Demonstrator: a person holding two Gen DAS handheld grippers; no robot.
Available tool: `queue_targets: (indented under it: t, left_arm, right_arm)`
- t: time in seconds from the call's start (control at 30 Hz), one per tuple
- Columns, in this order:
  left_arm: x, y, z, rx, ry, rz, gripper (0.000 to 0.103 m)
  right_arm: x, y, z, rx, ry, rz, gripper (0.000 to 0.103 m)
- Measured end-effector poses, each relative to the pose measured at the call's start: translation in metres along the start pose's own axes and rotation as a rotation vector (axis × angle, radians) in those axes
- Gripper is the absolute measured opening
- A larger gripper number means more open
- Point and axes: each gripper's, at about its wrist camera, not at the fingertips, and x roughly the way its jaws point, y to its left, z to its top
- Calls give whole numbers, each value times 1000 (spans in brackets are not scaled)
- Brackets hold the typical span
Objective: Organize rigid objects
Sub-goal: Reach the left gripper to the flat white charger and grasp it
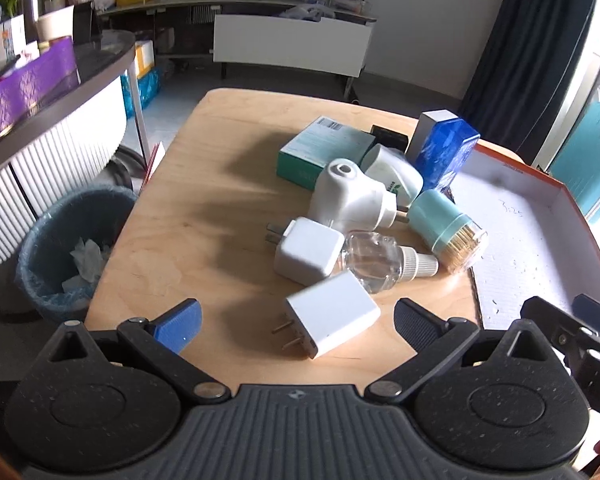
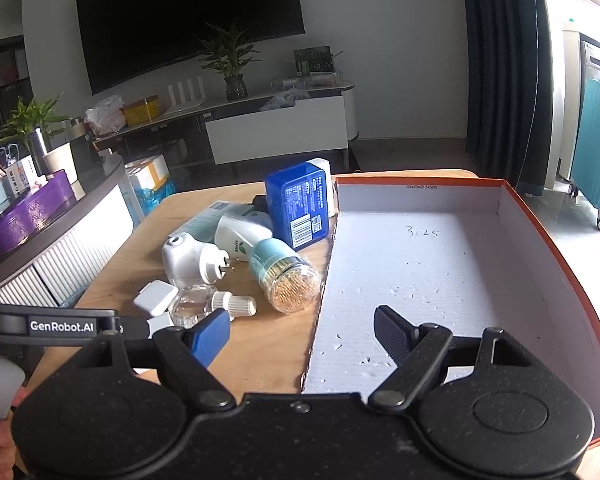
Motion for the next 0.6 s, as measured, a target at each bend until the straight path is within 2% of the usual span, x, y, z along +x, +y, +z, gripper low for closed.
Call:
queue_targets:
  t: [0.33,0.6]
  left_arm:
    - [7,-4,-4,20,32,10,103]
    - [9,-11,-6,35,24,12,103]
  right_arm:
    - [0,3,-1,-5,11,24,93]
    - [0,5,-1,-12,17,35,93]
